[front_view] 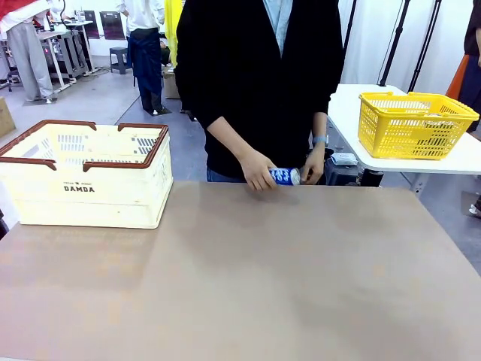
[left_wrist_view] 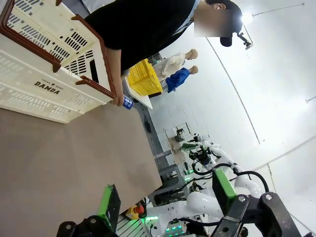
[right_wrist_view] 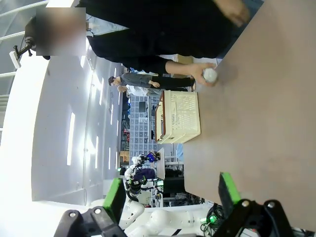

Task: Place the drinks into the Shopping basket.
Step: Pick up one drink and place it into the Shopping basket.

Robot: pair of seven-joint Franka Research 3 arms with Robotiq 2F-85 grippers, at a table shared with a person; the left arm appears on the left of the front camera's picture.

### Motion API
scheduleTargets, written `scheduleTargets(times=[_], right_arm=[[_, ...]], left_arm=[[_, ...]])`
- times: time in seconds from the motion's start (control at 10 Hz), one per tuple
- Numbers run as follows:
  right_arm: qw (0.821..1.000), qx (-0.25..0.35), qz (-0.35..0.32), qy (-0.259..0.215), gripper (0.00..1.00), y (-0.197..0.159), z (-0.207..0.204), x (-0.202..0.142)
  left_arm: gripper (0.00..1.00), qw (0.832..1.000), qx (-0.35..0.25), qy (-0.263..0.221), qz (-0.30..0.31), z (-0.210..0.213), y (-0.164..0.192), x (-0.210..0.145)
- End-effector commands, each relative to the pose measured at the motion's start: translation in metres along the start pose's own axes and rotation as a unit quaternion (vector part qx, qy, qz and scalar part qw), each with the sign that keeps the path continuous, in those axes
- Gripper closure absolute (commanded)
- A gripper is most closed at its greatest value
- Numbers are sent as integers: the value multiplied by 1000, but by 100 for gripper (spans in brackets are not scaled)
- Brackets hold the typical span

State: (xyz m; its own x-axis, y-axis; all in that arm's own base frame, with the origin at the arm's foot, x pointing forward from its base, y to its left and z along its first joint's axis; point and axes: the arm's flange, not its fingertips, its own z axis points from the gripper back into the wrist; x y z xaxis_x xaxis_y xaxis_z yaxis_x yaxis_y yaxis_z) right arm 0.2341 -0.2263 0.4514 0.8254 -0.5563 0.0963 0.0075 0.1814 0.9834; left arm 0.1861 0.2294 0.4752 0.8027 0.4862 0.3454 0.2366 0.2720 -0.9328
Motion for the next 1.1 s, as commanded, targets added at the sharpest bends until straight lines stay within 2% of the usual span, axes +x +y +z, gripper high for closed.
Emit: scheduleTargets(times=[0.0,1.0], right_arm=[[1000,7,-10,-2,0,7,2,3],[1000,7,-10,-2,0,7,2,3]], left_arm=[[0,1000,-11,-5,-4,1,-1,2],[0,1000,-11,-5,-4,1,-1,2]])
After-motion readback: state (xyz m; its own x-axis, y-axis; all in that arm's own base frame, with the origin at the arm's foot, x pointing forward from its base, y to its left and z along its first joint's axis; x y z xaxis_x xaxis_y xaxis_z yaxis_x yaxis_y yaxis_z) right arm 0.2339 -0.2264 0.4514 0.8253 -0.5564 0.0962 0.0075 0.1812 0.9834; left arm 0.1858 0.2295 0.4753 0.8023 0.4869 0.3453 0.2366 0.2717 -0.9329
